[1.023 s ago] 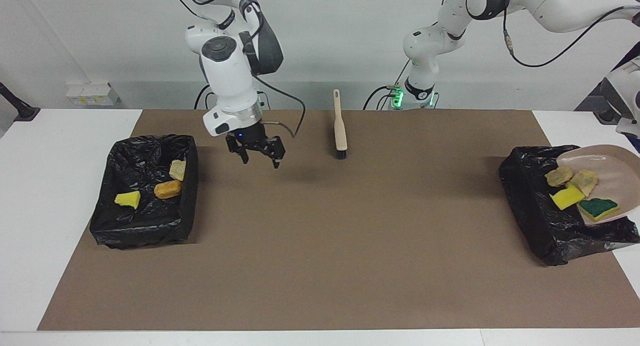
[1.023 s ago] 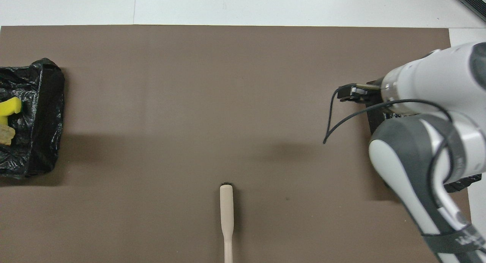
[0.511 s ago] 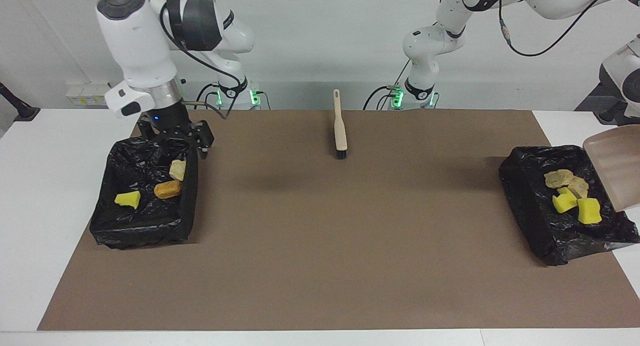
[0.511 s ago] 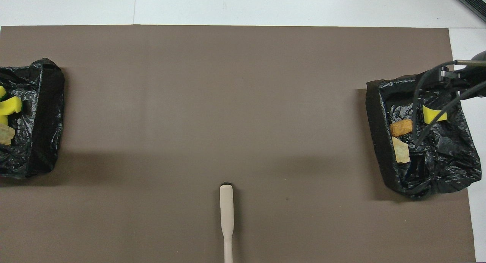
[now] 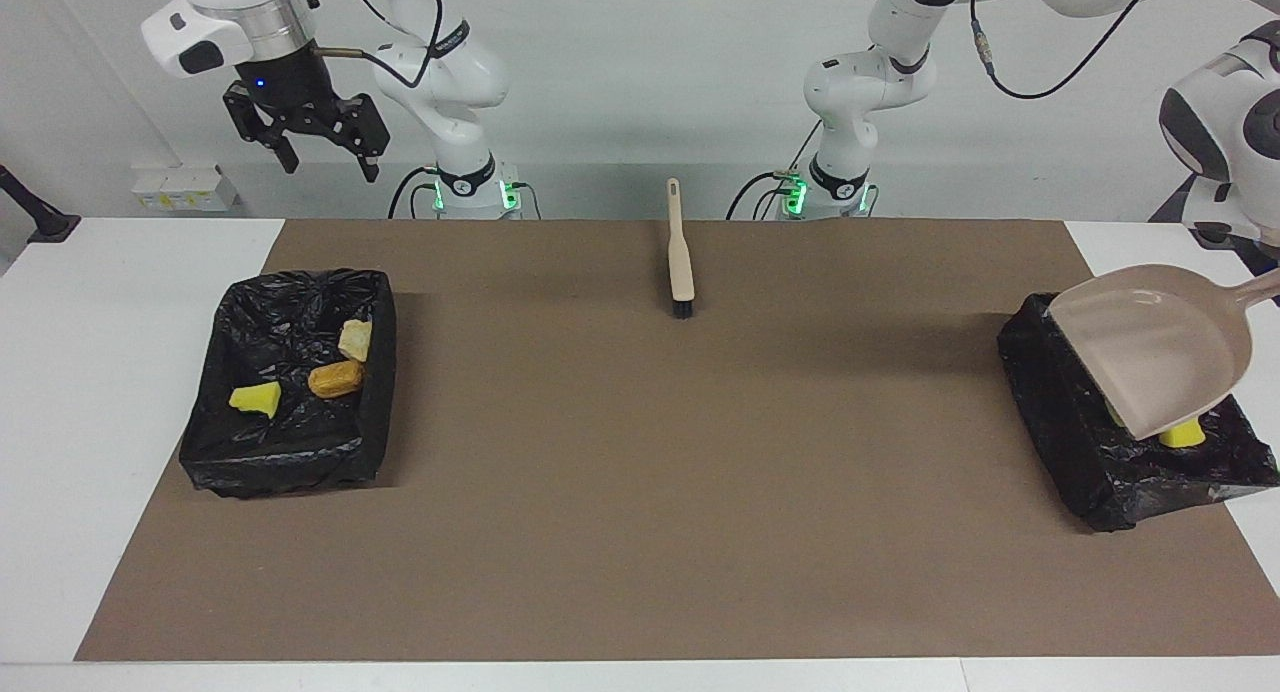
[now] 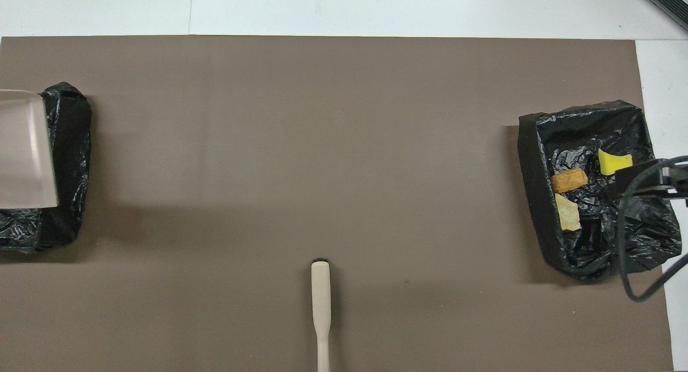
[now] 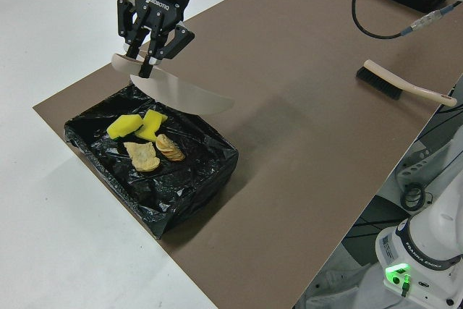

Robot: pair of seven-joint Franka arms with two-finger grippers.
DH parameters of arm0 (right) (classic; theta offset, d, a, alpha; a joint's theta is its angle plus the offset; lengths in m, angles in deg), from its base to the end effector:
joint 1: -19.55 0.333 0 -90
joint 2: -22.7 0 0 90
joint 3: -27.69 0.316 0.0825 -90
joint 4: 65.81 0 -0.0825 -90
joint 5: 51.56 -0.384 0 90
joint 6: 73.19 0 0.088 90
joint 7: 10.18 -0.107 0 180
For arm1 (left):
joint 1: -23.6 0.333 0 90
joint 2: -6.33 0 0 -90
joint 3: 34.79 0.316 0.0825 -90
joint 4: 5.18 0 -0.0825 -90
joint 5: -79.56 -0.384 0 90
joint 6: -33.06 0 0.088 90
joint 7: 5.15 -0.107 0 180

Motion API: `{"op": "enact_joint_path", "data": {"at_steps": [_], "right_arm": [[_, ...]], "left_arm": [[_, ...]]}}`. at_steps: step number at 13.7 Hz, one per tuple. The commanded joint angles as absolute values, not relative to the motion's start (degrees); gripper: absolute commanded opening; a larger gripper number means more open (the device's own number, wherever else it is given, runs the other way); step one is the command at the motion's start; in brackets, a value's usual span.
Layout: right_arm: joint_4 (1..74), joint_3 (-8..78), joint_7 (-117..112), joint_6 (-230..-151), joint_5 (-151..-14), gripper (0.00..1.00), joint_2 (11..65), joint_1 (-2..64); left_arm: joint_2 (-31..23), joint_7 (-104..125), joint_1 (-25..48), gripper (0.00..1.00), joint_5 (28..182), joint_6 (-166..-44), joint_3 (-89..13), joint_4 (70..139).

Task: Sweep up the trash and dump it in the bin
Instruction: 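Bring the empty dustpan back and set it on the table with the left gripper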

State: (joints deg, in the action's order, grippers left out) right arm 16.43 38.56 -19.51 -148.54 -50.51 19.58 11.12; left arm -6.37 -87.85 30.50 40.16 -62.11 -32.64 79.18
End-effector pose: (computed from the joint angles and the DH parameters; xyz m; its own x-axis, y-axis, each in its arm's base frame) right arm 0.5073 0.0229 0.6935 0.9902 -0.1255 -0.0612 -0.1233 -0.9916 0.0387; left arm 0.6111 0.1582 0.5708 0.1690 -0.7513 -0.6379 -0.9800 -0.1969 -0.0277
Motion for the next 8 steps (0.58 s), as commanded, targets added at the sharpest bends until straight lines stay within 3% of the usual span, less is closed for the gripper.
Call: {"op": "enact_joint_path", "data": {"at_steps": [1,8], "right_arm": [[19.8,38.59,-17.91,-152.01,-51.65,1.0,18.57,10.49],[18.3,39.12,-17.3,-153.34,-50.16,1.0,19.8,12.08]], "left_arm": [[-4.13,-77.52,26.78,0.0,49.2,-57.48,-32.06,81.04],[-3.42,-47.13,18.17,0.0,67.58,-57.55,-32.06,86.66]]}}
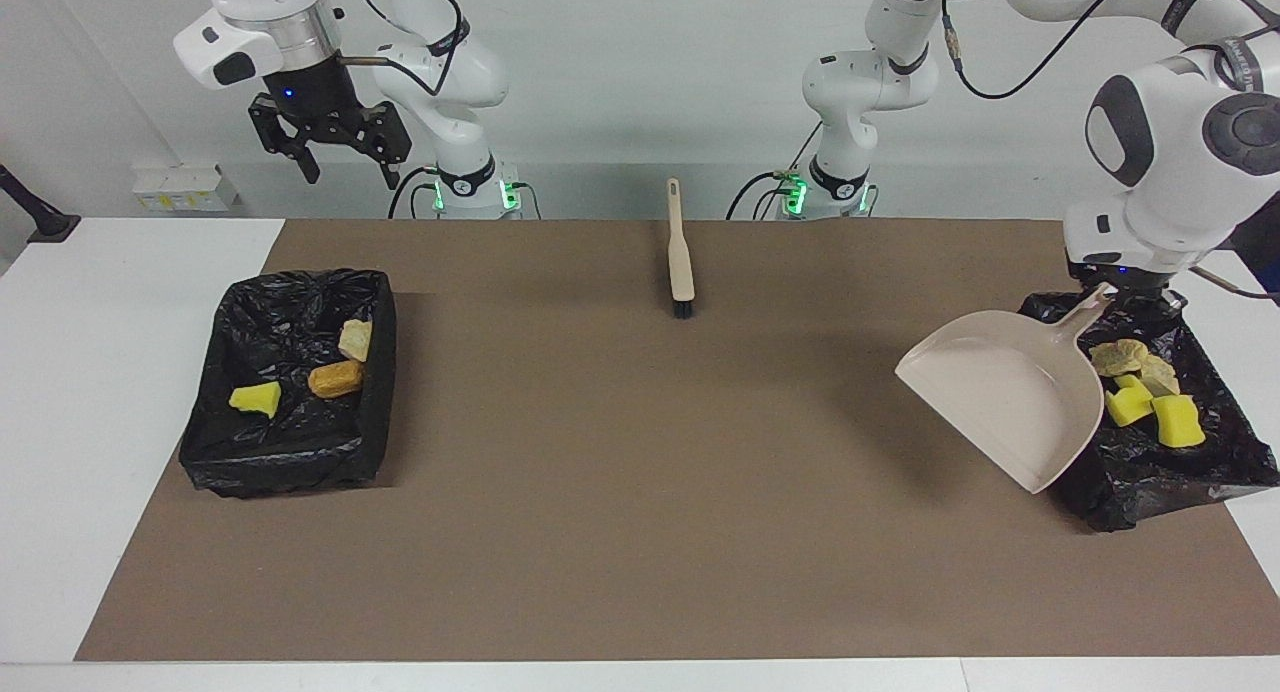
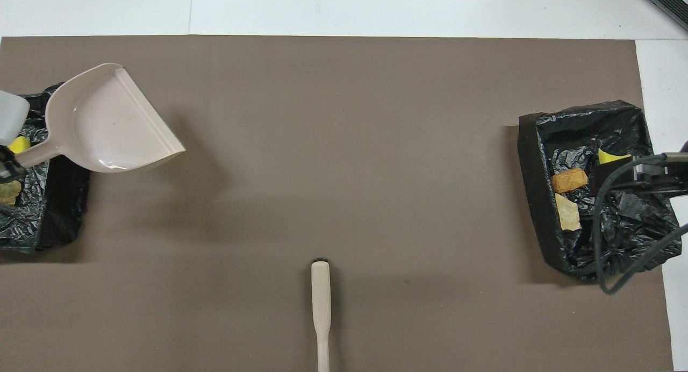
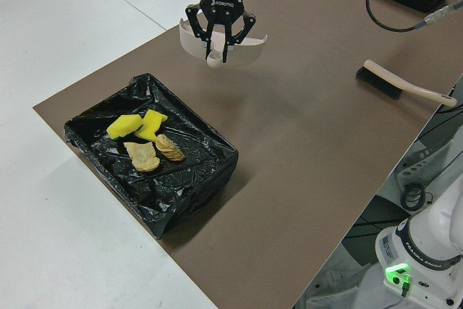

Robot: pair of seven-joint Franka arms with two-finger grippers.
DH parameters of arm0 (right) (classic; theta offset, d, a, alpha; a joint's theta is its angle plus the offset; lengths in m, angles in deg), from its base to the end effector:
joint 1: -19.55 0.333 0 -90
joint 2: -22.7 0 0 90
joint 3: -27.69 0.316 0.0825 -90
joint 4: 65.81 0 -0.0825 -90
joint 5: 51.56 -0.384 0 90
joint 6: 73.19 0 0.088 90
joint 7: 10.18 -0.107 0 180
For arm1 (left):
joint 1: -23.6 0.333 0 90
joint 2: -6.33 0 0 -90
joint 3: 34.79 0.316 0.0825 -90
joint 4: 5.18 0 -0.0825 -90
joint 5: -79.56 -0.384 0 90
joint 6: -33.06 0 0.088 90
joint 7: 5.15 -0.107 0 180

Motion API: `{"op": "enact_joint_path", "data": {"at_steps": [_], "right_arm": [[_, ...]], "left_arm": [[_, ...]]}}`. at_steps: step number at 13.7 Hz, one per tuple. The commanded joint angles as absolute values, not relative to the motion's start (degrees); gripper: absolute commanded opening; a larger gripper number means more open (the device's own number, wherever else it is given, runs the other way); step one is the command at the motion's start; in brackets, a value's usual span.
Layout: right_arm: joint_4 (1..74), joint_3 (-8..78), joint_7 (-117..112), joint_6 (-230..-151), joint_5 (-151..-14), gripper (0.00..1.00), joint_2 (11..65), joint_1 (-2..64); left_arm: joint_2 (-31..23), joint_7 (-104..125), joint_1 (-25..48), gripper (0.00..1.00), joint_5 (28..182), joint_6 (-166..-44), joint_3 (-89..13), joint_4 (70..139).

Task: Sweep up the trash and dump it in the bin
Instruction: 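Bring the empty dustpan back and set it on the table with the left gripper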

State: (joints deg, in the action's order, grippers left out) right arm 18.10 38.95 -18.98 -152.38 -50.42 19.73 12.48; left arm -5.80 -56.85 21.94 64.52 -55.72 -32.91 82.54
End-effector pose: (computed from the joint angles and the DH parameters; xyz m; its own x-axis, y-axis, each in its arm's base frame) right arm 0.5158 0.0388 0.6847 0.9961 -0.0846 -0.0265 -0.0837 -0.9959 0.0342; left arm 0.6059 0.0288 0.5222 0.5759 -0.7505 -0.3243 -0.7959 -0.6053 -0.0126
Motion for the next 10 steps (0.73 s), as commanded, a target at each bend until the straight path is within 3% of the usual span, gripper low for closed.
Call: {"op": "enact_joint_path", "data": {"at_steps": [1,10], "right_arm": [[18.3,39.12,-17.73,-153.34,-50.51,1.0,19.8,12.16],[18.39,38.51,-17.39,-152.99,-51.21,1.0,19.72,11.02]], "left_arm": [[-3.34,-42.28,16.67,0.0,69.09,-58.25,-32.06,87.27],[-9.22,1.93,-2.91,0.0,81.4,-74.77,-32.06,92.81]]}}
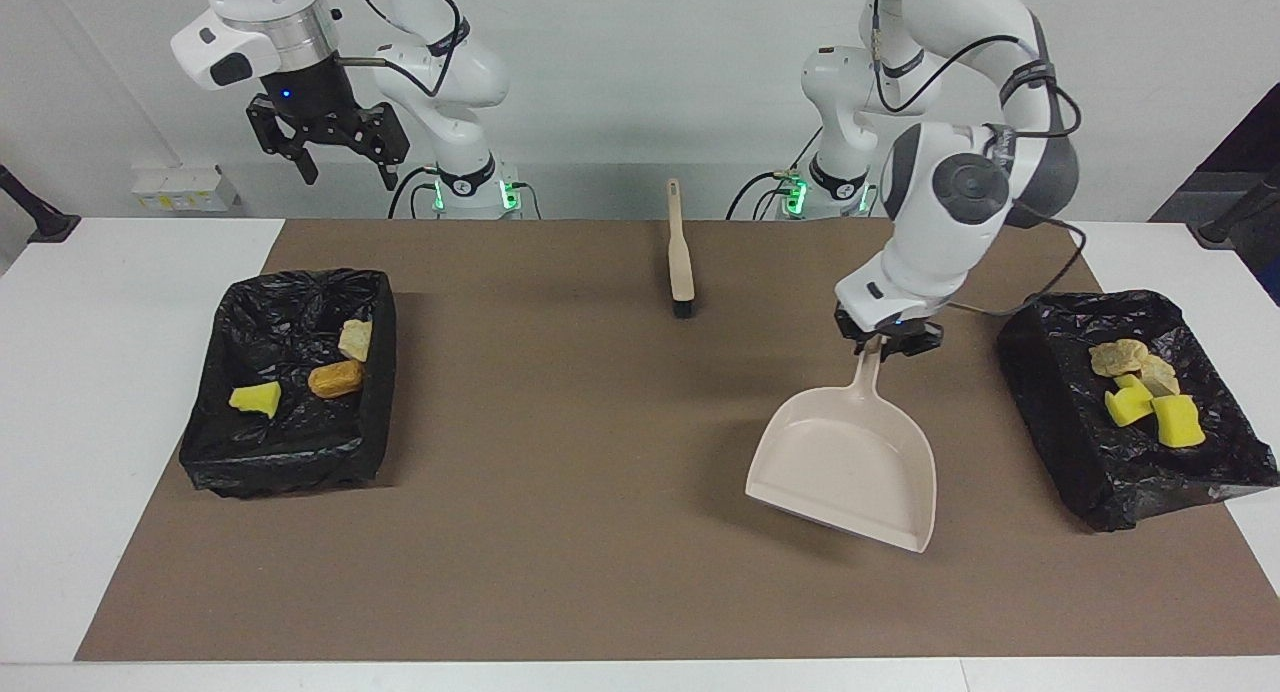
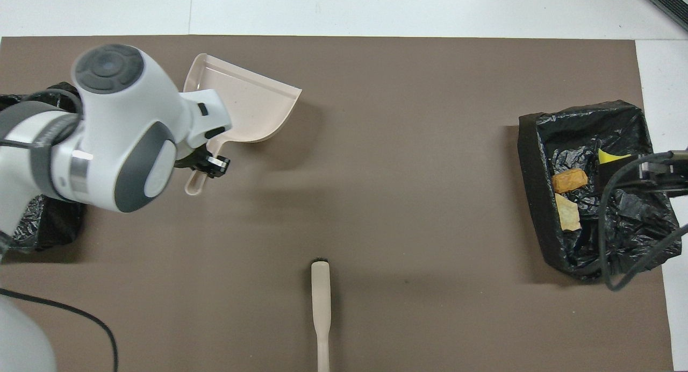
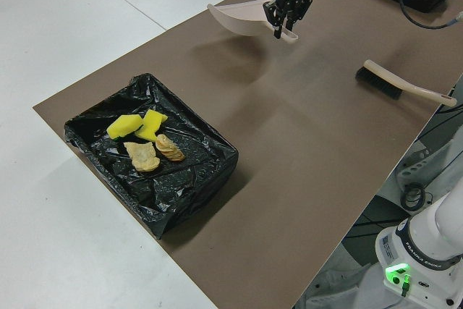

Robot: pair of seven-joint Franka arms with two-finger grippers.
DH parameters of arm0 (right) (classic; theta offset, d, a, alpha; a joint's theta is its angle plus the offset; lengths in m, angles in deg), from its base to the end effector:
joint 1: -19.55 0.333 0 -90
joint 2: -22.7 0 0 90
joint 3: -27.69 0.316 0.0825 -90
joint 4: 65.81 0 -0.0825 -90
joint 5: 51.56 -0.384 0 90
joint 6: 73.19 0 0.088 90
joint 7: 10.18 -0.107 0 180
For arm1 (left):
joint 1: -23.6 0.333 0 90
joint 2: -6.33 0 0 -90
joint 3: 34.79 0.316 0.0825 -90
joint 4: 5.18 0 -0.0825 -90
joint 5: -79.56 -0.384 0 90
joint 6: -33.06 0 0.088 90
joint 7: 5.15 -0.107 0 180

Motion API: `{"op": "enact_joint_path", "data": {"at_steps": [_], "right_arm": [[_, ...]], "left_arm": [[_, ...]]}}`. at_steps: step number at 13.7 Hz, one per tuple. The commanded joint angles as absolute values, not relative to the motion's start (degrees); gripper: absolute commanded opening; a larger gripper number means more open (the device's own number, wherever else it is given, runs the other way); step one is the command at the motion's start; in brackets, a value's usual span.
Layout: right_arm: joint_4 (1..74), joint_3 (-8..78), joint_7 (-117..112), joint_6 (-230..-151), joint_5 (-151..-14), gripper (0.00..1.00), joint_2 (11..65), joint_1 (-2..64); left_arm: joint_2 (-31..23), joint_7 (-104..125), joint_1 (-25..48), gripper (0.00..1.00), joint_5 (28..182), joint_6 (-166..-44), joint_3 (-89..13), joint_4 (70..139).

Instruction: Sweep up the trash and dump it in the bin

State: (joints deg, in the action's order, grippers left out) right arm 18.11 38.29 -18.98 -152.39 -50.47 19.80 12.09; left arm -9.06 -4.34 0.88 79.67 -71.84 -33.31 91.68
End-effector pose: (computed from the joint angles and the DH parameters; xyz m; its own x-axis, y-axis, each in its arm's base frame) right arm 0.5169 0.0292 0.6840 0.9943 -0.1027 -0.0279 -0.1017 -0.9943 0.0327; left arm 0.5808 -0.2272 0.4294 0.9296 -0.3457 -0.1278 -0.3493 -0.9370 -0.0069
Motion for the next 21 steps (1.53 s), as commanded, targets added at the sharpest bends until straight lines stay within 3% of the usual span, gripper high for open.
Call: {"op": "enact_joint_path", "data": {"at_steps": [1,4,8,9,10,15,21], "right_arm": [[18.39,38.59,-17.3,-152.99,-51.21,1.0,19.72,11.11],[18.39,38.59,-17.3,-152.99,-51.21,1.0,19.72,11.11],[18.39,38.59,-17.38,-152.82,-51.21,1.0,19.72,11.11],[18.39,38.59,-17.39,-152.9,-51.21,1.0,19.72,11.11],[18.39,38.59,-17.39,-152.9,-51.21,1.0,19.72,11.11],[18.39,38.59,-17.39,-152.91,-51.21,1.0,19.72,11.11],[18.39,38.59,-17.38,-152.99,-51.21,1.0,19.72,11.11]], "left_arm": [[-10.36,6.15,-4.51,0.0,82.02,-77.39,-32.15,93.6],[-10.37,13.56,-11.44,0.0,83.51,-83.46,-32.15,98.51],[-10.02,16.83,-14.98,0.0,85.27,-88.23,-32.15,102.3],[-10.19,17.09,-14.89,0.39,85.62,-88.14,-32.15,101.79],[-10.02,18.22,-14.89,0.99,86.58,-88.14,-32.06,101.78],[-5.71,17.89,-8.67,1.0,86.86,-80.78,-31.18,97.93],[0.61,5.96,6.44,1.0,84.49,-77.51,-31.01,95.54]]}}
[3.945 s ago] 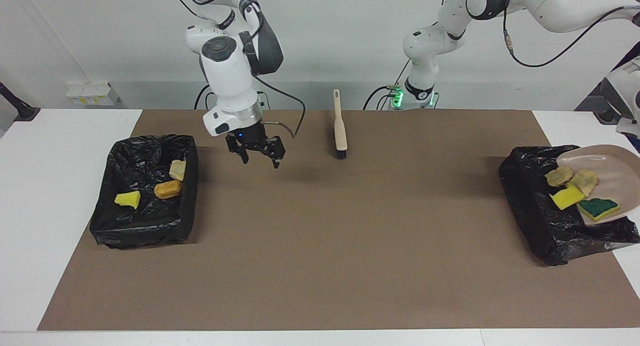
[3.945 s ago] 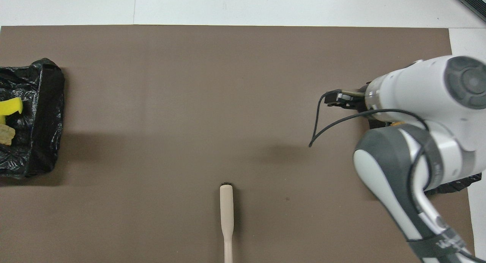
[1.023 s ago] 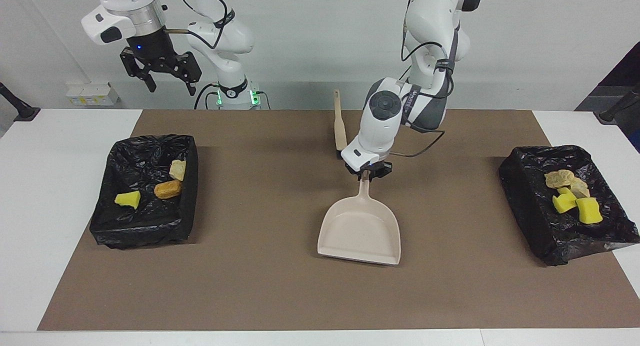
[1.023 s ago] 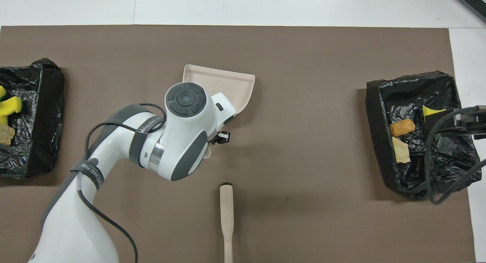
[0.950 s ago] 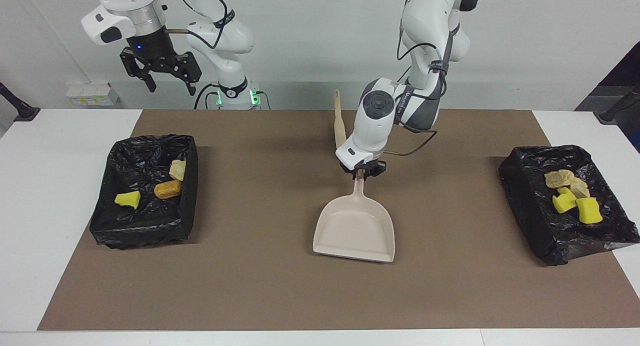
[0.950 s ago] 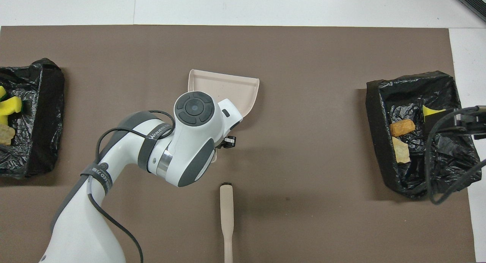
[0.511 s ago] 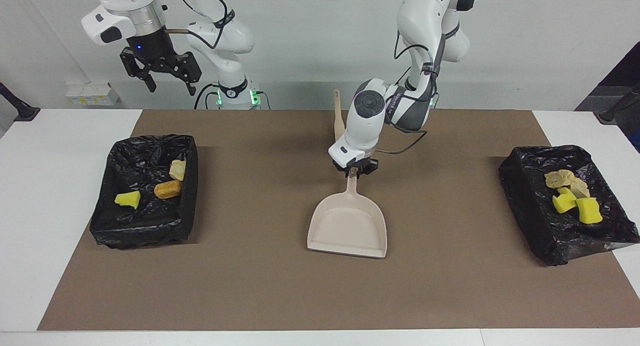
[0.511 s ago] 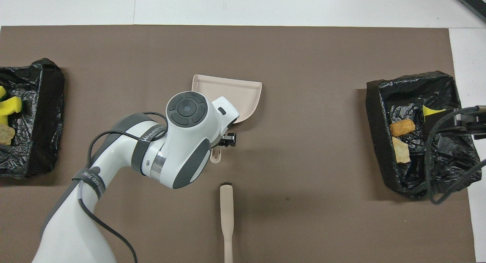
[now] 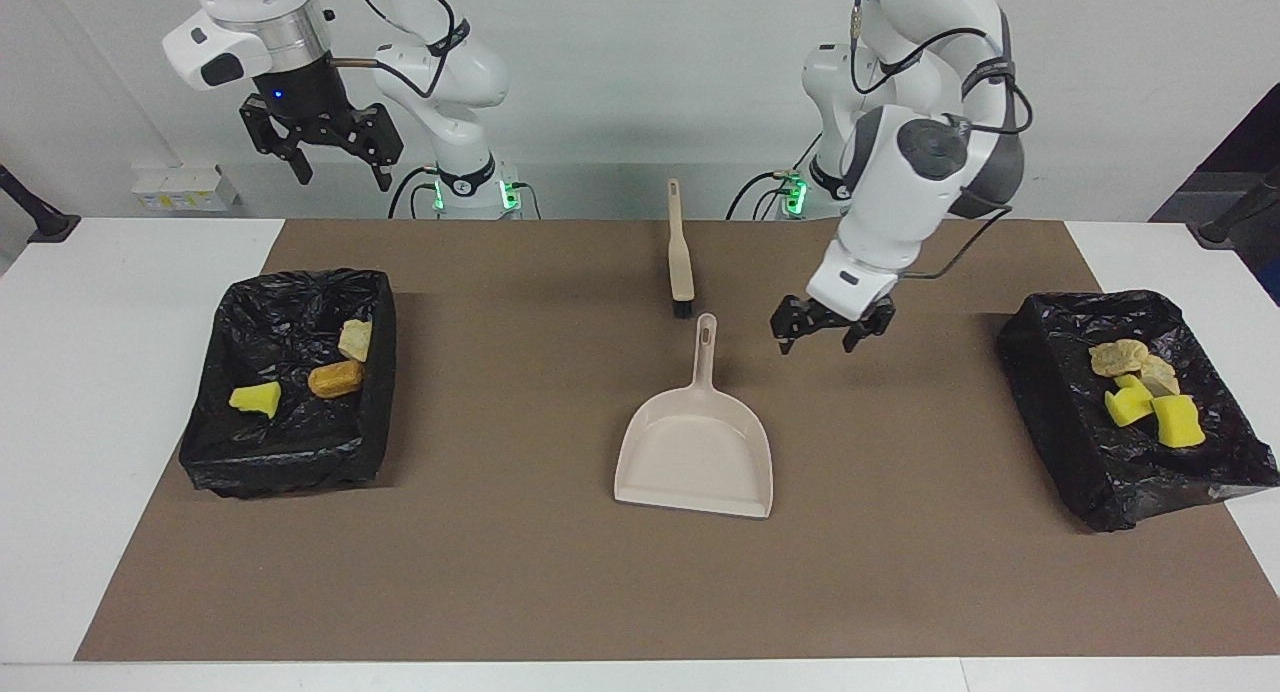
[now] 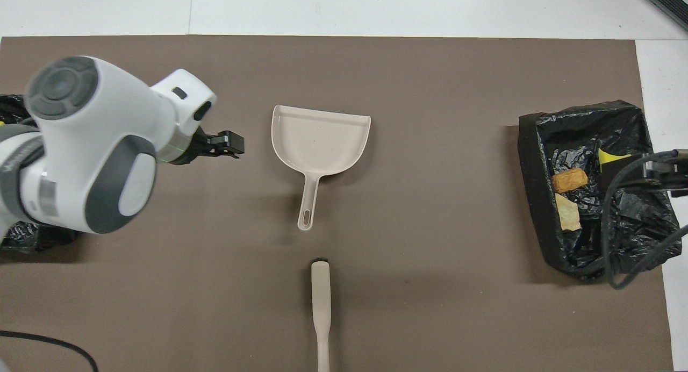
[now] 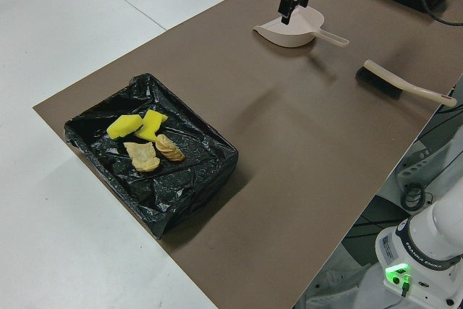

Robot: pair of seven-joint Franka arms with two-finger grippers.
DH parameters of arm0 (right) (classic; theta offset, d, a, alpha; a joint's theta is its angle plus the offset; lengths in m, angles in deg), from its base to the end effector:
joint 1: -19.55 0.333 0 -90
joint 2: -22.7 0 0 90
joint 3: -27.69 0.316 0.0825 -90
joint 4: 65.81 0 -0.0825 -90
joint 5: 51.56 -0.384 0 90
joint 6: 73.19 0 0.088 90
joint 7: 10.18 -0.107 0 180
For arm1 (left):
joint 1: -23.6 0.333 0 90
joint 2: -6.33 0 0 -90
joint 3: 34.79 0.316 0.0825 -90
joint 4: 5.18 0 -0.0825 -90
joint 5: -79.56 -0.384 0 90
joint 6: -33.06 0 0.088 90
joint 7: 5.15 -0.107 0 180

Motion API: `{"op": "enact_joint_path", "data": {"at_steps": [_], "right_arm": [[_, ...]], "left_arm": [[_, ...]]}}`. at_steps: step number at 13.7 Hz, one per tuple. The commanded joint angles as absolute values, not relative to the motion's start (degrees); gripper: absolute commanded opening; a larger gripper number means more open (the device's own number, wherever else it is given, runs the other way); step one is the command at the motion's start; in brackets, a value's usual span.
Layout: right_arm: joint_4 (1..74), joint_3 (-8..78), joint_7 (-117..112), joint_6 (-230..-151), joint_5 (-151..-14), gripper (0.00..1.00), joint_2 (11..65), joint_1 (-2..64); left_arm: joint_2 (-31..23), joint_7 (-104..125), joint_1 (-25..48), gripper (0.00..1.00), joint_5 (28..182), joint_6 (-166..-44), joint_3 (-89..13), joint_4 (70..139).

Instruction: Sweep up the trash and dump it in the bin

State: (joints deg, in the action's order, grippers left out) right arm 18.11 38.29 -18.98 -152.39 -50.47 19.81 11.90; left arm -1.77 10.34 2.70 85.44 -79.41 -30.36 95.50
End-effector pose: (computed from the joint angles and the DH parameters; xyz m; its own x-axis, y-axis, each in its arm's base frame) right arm 0.5170 0.0275 0.6839 0.9940 -0.1060 -0.0280 -0.1050 -0.9939 0.0327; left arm 0.5835 -0.1817 0.4881 0.9991 0.0198 0.0380 0.0159 -0.9949 0.0999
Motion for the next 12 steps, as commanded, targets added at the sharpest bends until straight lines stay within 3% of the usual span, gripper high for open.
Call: {"op": "enact_joint_path", "data": {"at_steps": [1,5,12], "right_arm": [[18.39,38.59,-17.3,-152.99,-51.21,1.0,19.72,11.11],[18.39,38.59,-17.38,-152.99,-51.21,1.0,19.72,11.11],[18.39,38.59,-17.3,-152.99,-51.21,1.0,19.72,11.11]], "left_arm": [[1.84,3.67,8.73,1.0,84.4,-76.72,-31.01,95.63],[7.29,-9.35,16.3,1.0,84.39,-70.23,-30.66,95.89],[10.11,-9.89,16.48,1.0,77.54,-61.87,-31.01,90.97]]}}
